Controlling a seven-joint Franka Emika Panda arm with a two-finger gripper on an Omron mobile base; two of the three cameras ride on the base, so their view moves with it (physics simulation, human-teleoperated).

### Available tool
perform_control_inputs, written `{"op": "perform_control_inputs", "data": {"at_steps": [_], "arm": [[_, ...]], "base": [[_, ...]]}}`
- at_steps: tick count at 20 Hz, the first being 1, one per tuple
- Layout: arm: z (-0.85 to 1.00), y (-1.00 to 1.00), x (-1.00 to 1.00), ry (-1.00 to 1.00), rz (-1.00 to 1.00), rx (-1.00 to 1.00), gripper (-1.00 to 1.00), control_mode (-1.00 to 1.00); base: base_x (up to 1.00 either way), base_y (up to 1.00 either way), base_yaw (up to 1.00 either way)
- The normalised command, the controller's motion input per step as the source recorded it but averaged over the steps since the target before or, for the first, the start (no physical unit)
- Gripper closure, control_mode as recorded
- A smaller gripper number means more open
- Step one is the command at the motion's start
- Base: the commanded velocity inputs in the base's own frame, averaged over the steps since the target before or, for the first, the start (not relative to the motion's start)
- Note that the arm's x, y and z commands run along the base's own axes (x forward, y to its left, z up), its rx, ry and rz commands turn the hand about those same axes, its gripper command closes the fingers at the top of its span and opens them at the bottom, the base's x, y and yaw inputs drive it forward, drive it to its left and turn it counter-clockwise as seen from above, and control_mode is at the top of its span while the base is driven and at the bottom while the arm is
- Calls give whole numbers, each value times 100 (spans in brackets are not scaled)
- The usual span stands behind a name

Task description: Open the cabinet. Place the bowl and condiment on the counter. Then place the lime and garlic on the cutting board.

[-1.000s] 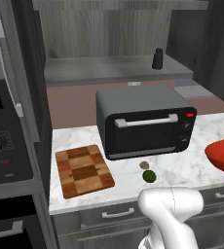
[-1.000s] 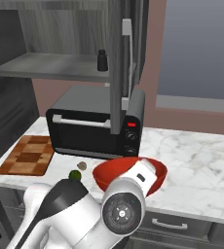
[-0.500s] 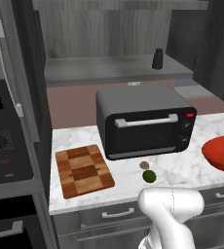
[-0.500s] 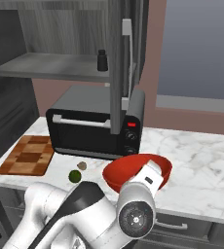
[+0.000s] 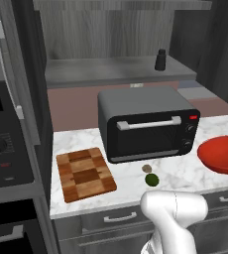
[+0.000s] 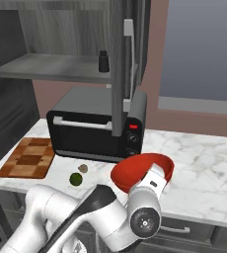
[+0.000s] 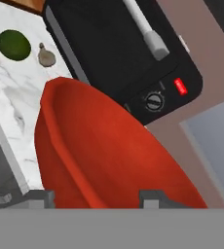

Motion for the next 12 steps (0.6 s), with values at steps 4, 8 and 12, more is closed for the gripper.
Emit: {"op": "perform_control_inputs", "data": {"at_steps": [4, 8, 12], "arm": [[-33, -11, 51, -1, 4, 0, 100, -100], [-30, -14, 50, 0, 3, 0, 100, -100], [-27, -12, 45, 0, 4, 2, 100, -100]], "base": [[0, 0, 0], [0, 0, 0], [0, 0, 0]]}}
